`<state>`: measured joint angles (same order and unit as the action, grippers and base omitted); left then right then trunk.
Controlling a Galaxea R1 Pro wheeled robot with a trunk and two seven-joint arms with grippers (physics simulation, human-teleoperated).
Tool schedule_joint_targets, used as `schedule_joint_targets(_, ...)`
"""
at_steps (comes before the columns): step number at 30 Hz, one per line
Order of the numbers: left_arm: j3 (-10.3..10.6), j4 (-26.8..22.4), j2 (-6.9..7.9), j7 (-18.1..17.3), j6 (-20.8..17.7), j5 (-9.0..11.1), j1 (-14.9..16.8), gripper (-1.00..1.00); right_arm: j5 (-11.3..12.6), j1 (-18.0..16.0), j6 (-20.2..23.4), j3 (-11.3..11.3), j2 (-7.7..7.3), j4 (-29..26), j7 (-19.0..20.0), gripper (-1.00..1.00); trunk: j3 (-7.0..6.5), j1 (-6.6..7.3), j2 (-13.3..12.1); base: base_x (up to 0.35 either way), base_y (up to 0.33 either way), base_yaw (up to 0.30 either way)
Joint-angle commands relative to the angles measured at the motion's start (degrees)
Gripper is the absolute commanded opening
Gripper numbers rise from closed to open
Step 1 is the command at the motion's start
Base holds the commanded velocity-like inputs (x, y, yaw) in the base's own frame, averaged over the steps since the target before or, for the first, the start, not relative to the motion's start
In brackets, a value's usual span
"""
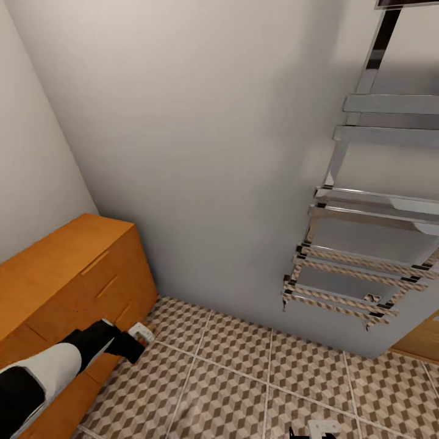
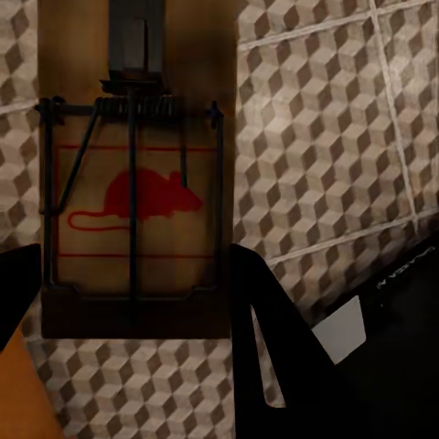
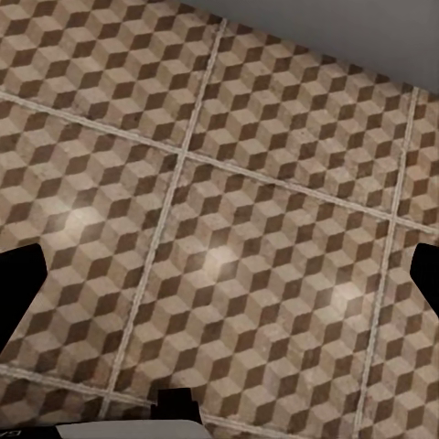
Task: Take the four mousetraps from the cabinet in the bathroom and place them on the bathroom floor. Make sure all four end up on the same floor surface, and ensure that at least two of them are either under or directly next to the same bathroom sink.
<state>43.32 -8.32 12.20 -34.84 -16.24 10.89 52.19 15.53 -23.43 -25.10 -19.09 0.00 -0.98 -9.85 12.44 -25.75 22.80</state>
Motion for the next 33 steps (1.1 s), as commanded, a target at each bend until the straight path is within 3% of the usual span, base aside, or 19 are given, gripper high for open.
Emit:
schedule_joint_targets(1, 0.1, 5.0, -2.54, 1.6, 4.0, 0.5, -0.1, -1.00, 0.4, 0.0, -0.1, -0.5, 0.00, 0.0, -0.2, 1.00, 0.09, -0.03, 0.1, 0.000, 0.000, 0.000)
schedule_joint_targets(4, 0.1, 10.0, -5.61, 5.8, 10.8, 0.6, -1.7, -1.00, 0.4, 0.0, -0.1, -0.5, -0.06, 0.0, -0.2, 1.00, 0.09, -0.03, 0.1, 0.000, 0.000, 0.000)
schedule_joint_targets(8, 0.0, 12.0, -7.03, 11.6, 14.1, 1.2, -5.7, -1.00, 0.4, 0.0, -0.1, -0.5, -0.08, 0.0, -0.2, 1.00, 0.09, -0.03, 0.1, 0.000, 0.000, 0.000)
schedule_joint_targets(12, -0.1, 12.4, -7.39, 16.5, 17.8, 3.1, -9.4, -1.00, 0.4, 0.0, -0.1, -0.5, -0.09, 0.0, -0.3, 1.00, 0.09, -0.03, 0.1, 0.000, 0.000, 0.000)
schedule_joint_targets(16, -0.1, 12.6, -7.46, 20.0, 21.2, 8.2, -13.6, -1.00, 0.4, 0.0, -0.2, -0.5, -0.09, 0.0, -0.2, 1.00, 0.09, -0.03, 0.1, 0.000, 0.000, 0.000)
schedule_joint_targets(18, -0.2, 12.6, -7.29, 21.7, 24.0, 14.0, -16.4, -1.00, 0.4, 0.0, -0.2, -0.5, -0.09, 0.0, -0.2, 1.00, 0.09, -0.03, 0.1, 0.000, 0.000, 0.000)
schedule_joint_targets(19, -0.2, 12.6, -7.20, 22.0, 25.3, 15.6, -17.0, -1.00, 0.4, 0.0, -0.3, -0.5, -0.09, 0.0, -0.2, 1.00, 0.09, -0.03, 0.1, 0.000, 0.000, 0.000)
schedule_joint_targets(20, -0.2, 12.7, -6.99, 22.5, 28.6, 18.8, -18.4, -1.00, 0.4, 0.0, -0.3, -0.5, -0.09, 0.0, -0.1, 1.00, 0.09, -0.03, 0.1, 0.000, 0.000, 0.000)
schedule_joint_targets(24, -0.3, 12.8, -6.68, 23.4, 39.7, 26.3, -23.0, -1.00, 0.4, 0.0, -0.5, -0.5, -0.23, 0.0, 0.0, 1.00, 0.09, -0.03, 0.1, 0.000, 0.000, 0.000)
schedule_joint_targets(27, -0.3, 12.8, -6.67, 25.0, 44.5, 28.9, -25.5, -1.00, 0.3, 0.0, -0.6, -0.5, -0.30, -0.1, 0.0, 1.00, 0.09, -0.03, 0.1, 0.000, 0.000, 0.000)
schedule_joint_targets(29, -0.3, 12.8, -6.83, 29.4, 47.0, 30.4, -27.4, -1.00, 0.3, 0.0, -0.5, -0.5, -0.33, -0.3, 0.0, 1.00, 0.09, -0.03, 0.1, 0.000, 0.000, 0.000)
schedule_joint_targets(33, -0.3, 12.8, -7.99, 36.9, 49.2, 31.6, -29.3, -1.00, 0.3, 0.0, -0.4, -0.4, -0.47, -0.5, -0.1, 1.00, 0.09, -0.03, 0.1, 0.000, 0.000, 0.000)
